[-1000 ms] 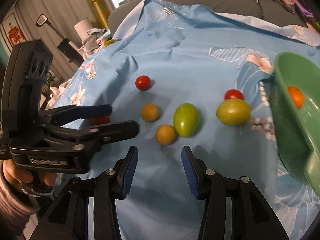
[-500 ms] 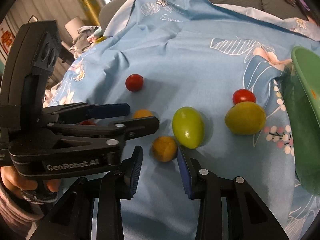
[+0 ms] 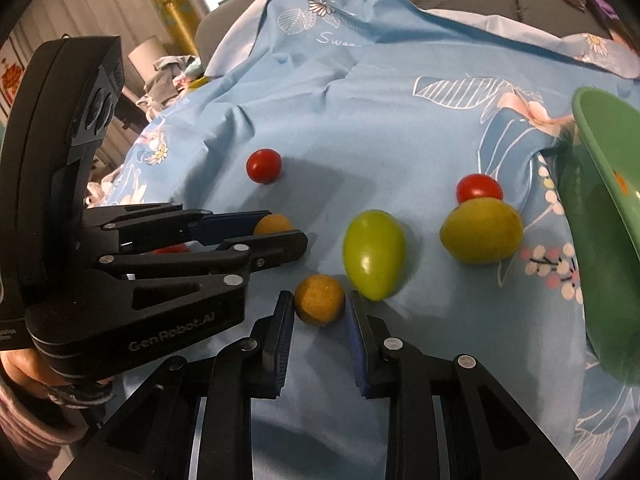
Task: Organize fruits
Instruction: 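Grasp the small tan fruit with the right tool while the left tool holds its fruit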
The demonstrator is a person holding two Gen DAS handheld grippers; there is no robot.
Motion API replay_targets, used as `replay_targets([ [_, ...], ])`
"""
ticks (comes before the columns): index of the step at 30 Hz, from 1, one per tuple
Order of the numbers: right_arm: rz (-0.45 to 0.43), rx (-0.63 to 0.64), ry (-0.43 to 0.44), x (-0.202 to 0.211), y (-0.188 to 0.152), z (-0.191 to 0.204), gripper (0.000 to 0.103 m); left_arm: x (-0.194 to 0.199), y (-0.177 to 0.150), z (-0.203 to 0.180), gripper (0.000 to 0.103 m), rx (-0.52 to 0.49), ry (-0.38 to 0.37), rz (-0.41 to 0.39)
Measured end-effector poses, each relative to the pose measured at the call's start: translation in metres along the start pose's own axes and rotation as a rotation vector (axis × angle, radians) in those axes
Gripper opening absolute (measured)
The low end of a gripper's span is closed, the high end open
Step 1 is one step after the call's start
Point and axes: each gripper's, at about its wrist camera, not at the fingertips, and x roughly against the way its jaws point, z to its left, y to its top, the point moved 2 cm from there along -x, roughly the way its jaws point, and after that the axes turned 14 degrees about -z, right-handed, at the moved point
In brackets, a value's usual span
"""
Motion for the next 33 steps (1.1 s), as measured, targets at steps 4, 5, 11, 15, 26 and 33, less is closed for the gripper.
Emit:
replay_targets([
  [4, -0.008, -0.002, -0.001, 0.007, -0.001, 0.000, 0.028, 0.013, -0.003, -0.003, 0.026, 0.012, -0.013, -0.010],
  [5, -0.011, 0.000, -0.004, 0.010, -0.001, 0.000, 0.028, 0.020, -0.003, -0.003, 0.026, 0.014, -0.013, -0.017],
  [11, -0.045, -0.009, -0.015, 0.030, -0.002, -0.003, 0.028, 0.049, -0.007, -0.005, 0.026, 0.046, -0.022, -0.052],
  [15, -0.068, -0.014, -0.009, 0.044, -0.004, -0.004, 0.028, 0.062, -0.018, -0.007, 0.026, 0.083, -0.021, -0.051],
  [26, -0.136, -0.019, -0.007, 0.079, -0.005, -0.002, 0.028, 0.091, -0.024, -0.019, 0.026, 0.135, -0.032, -0.075],
  [33, -0.170, -0.024, -0.005, 0.096, -0.007, -0.003, 0.028, 0.102, -0.021, -0.035, 0.026, 0.118, -0.045, -0.095],
])
